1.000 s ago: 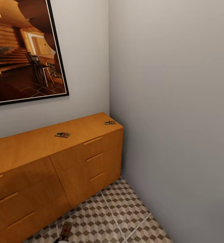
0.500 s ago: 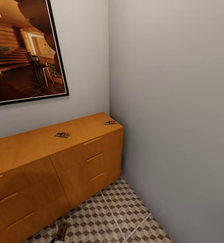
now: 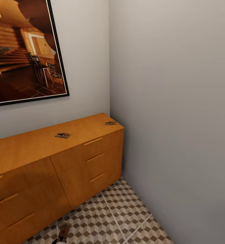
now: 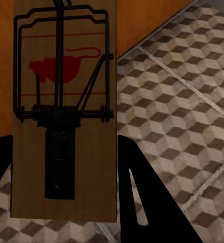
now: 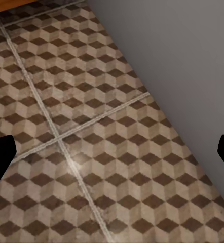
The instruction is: Take the four mousetraps from the cabinet in the bathroom and place them on the bathroom floor. Make sure all four end up on the same floor surface, and ensure that at least two of them are either under or directly next to the same bathroom sink.
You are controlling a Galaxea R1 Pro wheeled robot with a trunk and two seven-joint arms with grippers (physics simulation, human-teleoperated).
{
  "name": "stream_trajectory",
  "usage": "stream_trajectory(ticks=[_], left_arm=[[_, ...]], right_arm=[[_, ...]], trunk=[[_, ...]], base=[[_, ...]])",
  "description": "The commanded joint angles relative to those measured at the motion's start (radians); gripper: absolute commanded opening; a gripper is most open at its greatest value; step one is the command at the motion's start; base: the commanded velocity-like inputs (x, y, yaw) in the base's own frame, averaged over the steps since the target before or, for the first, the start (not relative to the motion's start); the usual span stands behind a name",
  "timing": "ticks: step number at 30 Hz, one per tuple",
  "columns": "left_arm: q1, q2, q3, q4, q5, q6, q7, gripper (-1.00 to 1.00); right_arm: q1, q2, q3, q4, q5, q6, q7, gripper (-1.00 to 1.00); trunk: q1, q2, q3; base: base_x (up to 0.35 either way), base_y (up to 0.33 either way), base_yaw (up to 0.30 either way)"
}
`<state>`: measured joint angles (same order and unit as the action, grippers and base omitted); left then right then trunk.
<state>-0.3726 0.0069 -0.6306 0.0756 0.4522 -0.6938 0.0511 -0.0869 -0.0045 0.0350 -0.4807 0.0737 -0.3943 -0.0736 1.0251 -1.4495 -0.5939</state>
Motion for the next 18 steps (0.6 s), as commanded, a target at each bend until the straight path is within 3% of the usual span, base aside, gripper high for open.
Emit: stream_trajectory(ticks=[1, 2, 5, 7, 12, 18], left_arm=[[-0.001, 0.000, -0.010, 0.003, -0.003, -0.003, 0.007, -1.00], [0.005, 0.006, -0.010, 0.001, 0.006, 0.002, -0.001, -1.00], [0.022, 0.022, -0.010, 0.001, 0.012, 0.018, -0.004, -1.00], [0.033, 0.015, -0.010, 0.001, 0.006, 0.018, 0.001, -1.00], [0.061, 0.014, -0.011, 0.001, -0.010, 0.001, 0.006, -1.00], [0.096, 0.018, -0.011, 0.002, -0.021, -0.001, 0.007, -1.00]], right_arm=[[-0.001, 0.000, 0.003, 0.001, 0.008, -0.001, -0.008, 1.00], [-0.006, -0.006, 0.009, -0.005, 0.013, 0.004, -0.002, 1.00], [-0.023, 0.011, 0.000, 0.012, 0.014, 0.021, 0.015, 1.00], [-0.035, 0.021, -0.007, 0.022, 0.003, 0.021, 0.025, 1.00], [-0.006, 0.049, -0.014, 0.027, -0.015, -0.007, -0.004, 1.00], [0.020, 0.056, -0.013, 0.028, -0.015, -0.041, -0.037, 1.00]], trunk=[[0.000, 0.000, -0.001], [0.000, 0.000, -0.001], [0.000, 0.000, -0.001], [0.000, 0.000, -0.001], [0.000, 0.000, -0.001], [0.000, 0.000, -0.001]], base=[[0.000, 0.000, 0.000], [0.000, 0.000, 0.000], [0.000, 0.000, 0.000], [0.000, 0.000, 0.000], [0.000, 0.000, 0.000], [0.000, 0.000, 0.000]])
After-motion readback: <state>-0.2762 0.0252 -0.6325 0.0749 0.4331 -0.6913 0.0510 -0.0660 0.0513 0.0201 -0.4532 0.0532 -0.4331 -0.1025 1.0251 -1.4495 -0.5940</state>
